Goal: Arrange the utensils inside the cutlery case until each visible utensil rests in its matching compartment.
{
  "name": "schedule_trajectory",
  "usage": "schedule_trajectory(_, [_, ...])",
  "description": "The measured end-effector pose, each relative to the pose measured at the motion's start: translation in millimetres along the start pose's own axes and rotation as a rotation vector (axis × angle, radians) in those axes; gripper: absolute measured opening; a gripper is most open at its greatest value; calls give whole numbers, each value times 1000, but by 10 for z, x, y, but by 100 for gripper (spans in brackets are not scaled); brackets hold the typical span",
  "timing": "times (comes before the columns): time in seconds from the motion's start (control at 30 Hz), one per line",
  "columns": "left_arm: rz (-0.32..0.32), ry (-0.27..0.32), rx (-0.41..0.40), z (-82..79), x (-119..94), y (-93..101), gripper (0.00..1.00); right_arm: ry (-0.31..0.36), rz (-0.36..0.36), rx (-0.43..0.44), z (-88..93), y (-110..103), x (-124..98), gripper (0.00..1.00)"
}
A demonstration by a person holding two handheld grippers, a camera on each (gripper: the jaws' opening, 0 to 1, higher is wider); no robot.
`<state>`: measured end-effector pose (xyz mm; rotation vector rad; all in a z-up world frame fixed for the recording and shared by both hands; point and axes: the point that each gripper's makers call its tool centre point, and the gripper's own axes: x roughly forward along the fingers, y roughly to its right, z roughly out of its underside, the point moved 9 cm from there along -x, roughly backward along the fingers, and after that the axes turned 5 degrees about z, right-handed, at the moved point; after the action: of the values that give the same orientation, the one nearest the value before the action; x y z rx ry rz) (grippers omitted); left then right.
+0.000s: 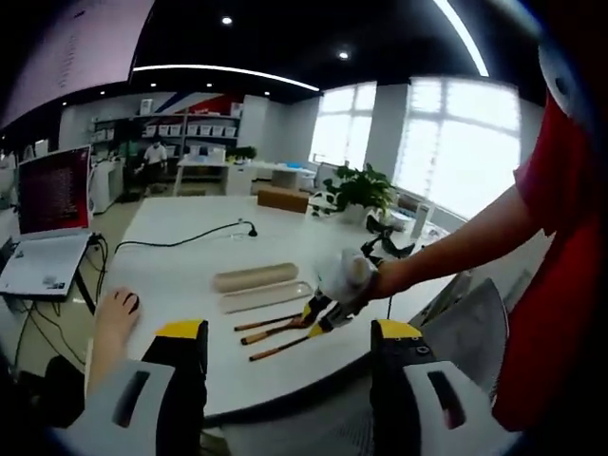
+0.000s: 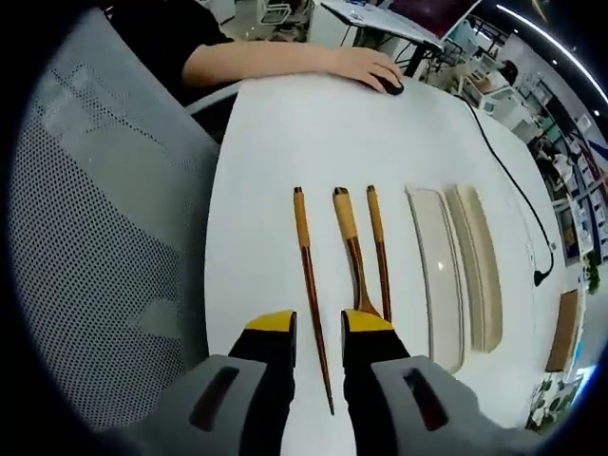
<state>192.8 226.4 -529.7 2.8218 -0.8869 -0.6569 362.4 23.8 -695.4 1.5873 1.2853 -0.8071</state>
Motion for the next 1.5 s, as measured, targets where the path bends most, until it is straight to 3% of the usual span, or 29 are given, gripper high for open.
schedule_trajectory(0.07, [16, 10, -2, -5, -8, -2, 83, 8, -3, 28, -3, 17, -4, 16])
schedule_trajectory(0.17, [7, 7, 18, -5, -26, -17, 86, 58, -49, 179, -34, 12, 65, 13])
schedule_trajectory(0.3, [-12, -4, 39, -17, -51, -52, 86, 12, -39, 167, 6, 41, 152, 15])
schedule_trajectory(0.4, [-21, -10, 56, -29, -62, -86, 86, 37, -27, 222, -12, 41, 159, 15])
schedule_trajectory(0.5, [-27, -9, 65, -31, -64, -150, 85, 23, 6, 179, -7, -10, 181, 14])
schedule_trajectory(0.6, [-33, -5, 46, -21, -55, -210, 85, 8, -12, 127, -6, -83, 211, 14])
schedule_trajectory(0.77, [-14, -17, 51, -2, -35, -217, 85, 5, -23, 164, -9, -56, 272, 12])
schedule_trajectory(1.03, [-41, -9, 28, 57, -69, -264, 84, -18, -30, 96, -26, 12, 341, 12])
schedule_trajectory(1.23, [-43, -23, 24, 93, -55, -235, 84, -33, -86, 76, -18, 7, 411, 12])
schedule_trajectory(1.5, [-41, -39, 26, 104, -35, -171, 84, -59, -84, 4, -56, 21, 487, 11])
